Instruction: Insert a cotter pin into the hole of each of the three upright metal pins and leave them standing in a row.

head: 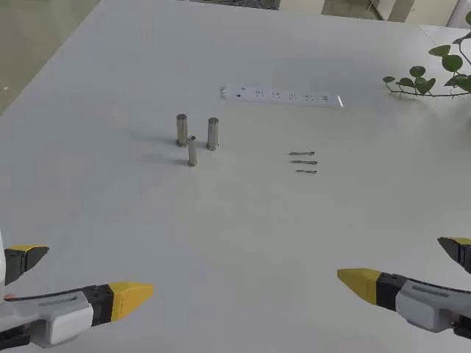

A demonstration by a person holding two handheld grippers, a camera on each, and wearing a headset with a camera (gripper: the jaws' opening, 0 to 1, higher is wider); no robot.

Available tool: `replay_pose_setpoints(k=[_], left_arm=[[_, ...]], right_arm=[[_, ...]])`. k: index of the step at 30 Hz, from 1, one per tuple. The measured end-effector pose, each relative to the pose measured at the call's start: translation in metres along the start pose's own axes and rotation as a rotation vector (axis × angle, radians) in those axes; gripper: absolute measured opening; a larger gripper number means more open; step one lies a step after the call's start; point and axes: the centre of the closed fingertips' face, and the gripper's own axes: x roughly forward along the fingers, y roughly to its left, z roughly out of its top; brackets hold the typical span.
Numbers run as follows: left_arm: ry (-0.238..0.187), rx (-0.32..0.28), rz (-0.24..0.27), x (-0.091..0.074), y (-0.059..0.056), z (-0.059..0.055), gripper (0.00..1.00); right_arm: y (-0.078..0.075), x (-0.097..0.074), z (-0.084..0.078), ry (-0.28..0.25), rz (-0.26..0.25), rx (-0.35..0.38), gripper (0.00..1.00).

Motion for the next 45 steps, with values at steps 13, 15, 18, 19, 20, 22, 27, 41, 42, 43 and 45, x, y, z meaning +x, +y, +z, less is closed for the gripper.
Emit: replay_pose_setpoints(k=[13, 15, 18, 19, 20, 22, 27, 41, 42, 43, 45], left_arm=[[-0.001, -0.007, -0.002, 0.003, -0.001, 0.001, 0.99], [0.014, -0.006, -0.010, 0.003, -0.002, -0.001, 0.99], [0.015, -0.005, -0.012, 0.003, -0.003, -0.001, 0.99], [0.015, -0.007, -0.009, 0.004, -0.003, 0.000, 0.99], [0.014, -0.010, -0.006, 0.004, -0.003, 0.000, 0.99], [0.012, -0.009, -0.005, 0.004, -0.002, 0.001, 0.99], [0.023, 0.001, 0.001, 0.004, -0.002, -0.001, 0.99], [0.029, 0.000, 0.007, 0.006, -0.005, -0.002, 0.99], [0.030, -0.003, 0.010, 0.006, -0.004, -0.002, 0.99], [0.032, -0.003, 0.012, 0.006, -0.004, -0.003, 0.99], [0.037, -0.001, 0.016, 0.006, -0.003, -0.003, 0.99]], right_arm=[[0.005, 0.003, -0.002, 0.023, 0.007, -0.015, 0.98], [0.005, 0.003, -0.003, 0.024, 0.006, -0.011, 0.98], [0.004, 0.003, -0.004, 0.025, 0.005, -0.006, 0.98], [0.004, 0.003, -0.004, 0.026, 0.005, -0.005, 0.98], [0.004, 0.003, -0.005, 0.026, 0.007, -0.005, 0.98], [0.004, 0.003, -0.006, 0.030, 0.008, -0.002, 0.98], [0.002, 0.003, -0.008, 0.030, 0.003, 0.008, 0.98], [-0.005, 0.000, -0.008, 0.024, -0.002, 0.017, 0.98], [-0.005, 0.000, -0.008, 0.023, -0.004, 0.017, 0.98], [-0.006, 0.000, -0.008, 0.021, -0.007, 0.017, 0.97], [-0.008, 0.000, -0.008, 0.021, -0.016, 0.016, 0.97]])
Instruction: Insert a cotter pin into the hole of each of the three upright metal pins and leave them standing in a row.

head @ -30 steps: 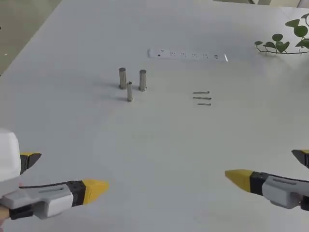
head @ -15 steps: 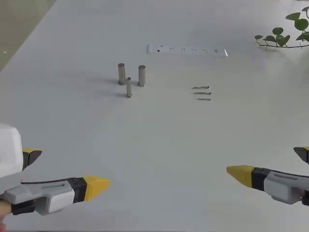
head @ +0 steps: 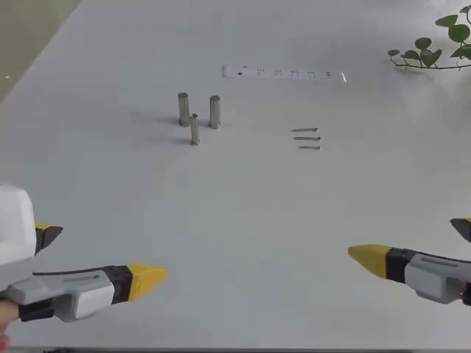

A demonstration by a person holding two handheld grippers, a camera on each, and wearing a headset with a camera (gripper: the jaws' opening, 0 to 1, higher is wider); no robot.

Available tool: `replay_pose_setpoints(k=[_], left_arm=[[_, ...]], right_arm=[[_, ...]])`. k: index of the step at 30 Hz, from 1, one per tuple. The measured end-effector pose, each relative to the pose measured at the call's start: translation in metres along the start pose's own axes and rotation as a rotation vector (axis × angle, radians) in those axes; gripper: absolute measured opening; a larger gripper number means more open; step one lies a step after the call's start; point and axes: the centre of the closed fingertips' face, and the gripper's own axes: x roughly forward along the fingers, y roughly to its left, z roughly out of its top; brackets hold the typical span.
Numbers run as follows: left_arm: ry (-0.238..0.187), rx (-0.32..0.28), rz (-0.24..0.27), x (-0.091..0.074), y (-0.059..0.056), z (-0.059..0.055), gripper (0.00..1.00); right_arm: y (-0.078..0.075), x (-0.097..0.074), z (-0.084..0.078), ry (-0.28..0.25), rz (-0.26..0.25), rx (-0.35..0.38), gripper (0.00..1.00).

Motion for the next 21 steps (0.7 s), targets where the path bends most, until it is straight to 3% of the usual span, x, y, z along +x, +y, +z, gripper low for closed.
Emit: replay_pose_setpoints(k=[21], left_arm=[[0.014, 0.008, 0.003, 0.0038, 0.0055, 0.0081, 0.99]], right_arm=[[-0.0069, 0.0043, -0.0040, 0.027, -0.006, 0.011, 0.97]])
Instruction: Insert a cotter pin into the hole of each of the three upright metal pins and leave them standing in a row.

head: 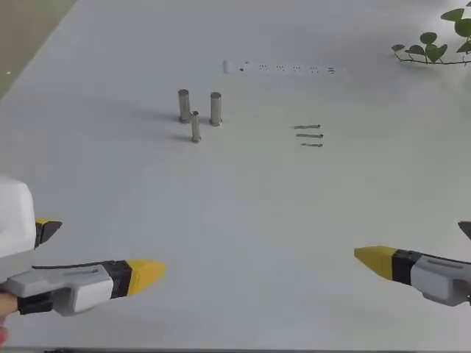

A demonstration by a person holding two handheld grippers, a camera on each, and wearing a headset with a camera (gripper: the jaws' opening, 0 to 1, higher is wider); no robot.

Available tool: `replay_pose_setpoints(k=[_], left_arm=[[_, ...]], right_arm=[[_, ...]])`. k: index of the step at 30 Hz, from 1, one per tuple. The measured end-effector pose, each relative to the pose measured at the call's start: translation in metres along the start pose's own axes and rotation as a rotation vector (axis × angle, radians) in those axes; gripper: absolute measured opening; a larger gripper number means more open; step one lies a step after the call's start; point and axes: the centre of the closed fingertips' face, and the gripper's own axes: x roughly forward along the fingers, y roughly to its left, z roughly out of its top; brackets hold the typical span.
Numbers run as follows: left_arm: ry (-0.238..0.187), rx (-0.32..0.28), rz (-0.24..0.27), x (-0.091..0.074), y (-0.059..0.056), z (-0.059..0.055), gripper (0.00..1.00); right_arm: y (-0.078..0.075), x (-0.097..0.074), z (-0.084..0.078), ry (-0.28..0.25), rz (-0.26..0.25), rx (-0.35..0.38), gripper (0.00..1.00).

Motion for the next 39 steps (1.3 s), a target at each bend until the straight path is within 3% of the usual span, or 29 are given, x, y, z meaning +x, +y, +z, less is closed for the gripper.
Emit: replay_pose_setpoints(k=[5, 12, 22, 31, 39], left_arm=[[-0.002, -0.036, -0.018, 0.002, 0.000, 0.005, 0.99], [-0.053, -0.039, -0.030, 0.003, -0.002, 0.019, 0.96], [-0.141, 0.023, -0.045, 0.006, -0.005, 0.041, 0.99], [-0.150, 0.046, -0.045, 0.011, -0.003, 0.051, 0.99], [-0.131, 0.085, -0.041, 0.017, 0.002, 0.057, 0.99]], right_arm=[[-0.003, 0.000, 0.003, -0.007, -0.005, 0.007, 0.97], [-0.006, -0.002, 0.005, -0.009, -0.011, 0.009, 0.97], [-0.010, -0.004, 0.003, -0.009, -0.022, 0.021, 0.97], [-0.013, -0.005, 0.004, -0.011, -0.030, 0.028, 0.97], [-0.015, -0.006, 0.005, -0.013, -0.041, 0.029, 0.97]])
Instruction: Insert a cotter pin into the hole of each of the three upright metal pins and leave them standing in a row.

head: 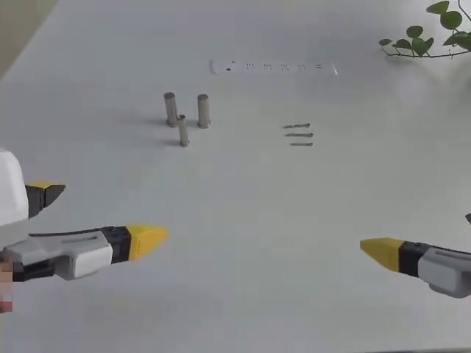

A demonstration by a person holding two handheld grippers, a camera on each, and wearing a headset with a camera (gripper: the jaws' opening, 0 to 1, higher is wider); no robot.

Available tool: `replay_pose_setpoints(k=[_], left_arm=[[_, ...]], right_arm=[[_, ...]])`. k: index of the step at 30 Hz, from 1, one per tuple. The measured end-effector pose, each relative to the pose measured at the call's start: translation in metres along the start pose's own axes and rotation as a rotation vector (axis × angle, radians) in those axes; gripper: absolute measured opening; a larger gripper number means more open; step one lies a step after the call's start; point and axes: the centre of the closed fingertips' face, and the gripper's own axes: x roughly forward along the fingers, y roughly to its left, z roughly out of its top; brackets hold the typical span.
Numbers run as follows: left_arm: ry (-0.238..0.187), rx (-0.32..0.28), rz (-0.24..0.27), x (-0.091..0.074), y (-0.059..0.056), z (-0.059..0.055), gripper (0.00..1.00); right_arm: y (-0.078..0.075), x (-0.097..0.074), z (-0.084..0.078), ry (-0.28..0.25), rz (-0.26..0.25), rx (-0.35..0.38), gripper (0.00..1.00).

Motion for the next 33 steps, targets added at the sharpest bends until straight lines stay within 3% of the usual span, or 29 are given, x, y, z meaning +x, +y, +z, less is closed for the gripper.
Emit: replay_pose_setpoints(k=[10, 19, 33], left_arm=[[-0.014, 0.023, -0.011, 0.014, 0.011, 0.015, 0.94], [-0.043, 0.066, -0.020, 0.030, 0.022, 0.041, 0.91], [-0.060, 0.114, -0.047, 0.070, 0.016, 0.067, 0.83]], right_arm=[[-0.001, -0.001, 0.000, 0.004, -0.011, 0.001, 0.97], [-0.004, -0.003, 0.000, 0.004, -0.022, 0.012, 0.97], [-0.008, -0.001, -0.006, 0.022, -0.030, 0.032, 0.97]])
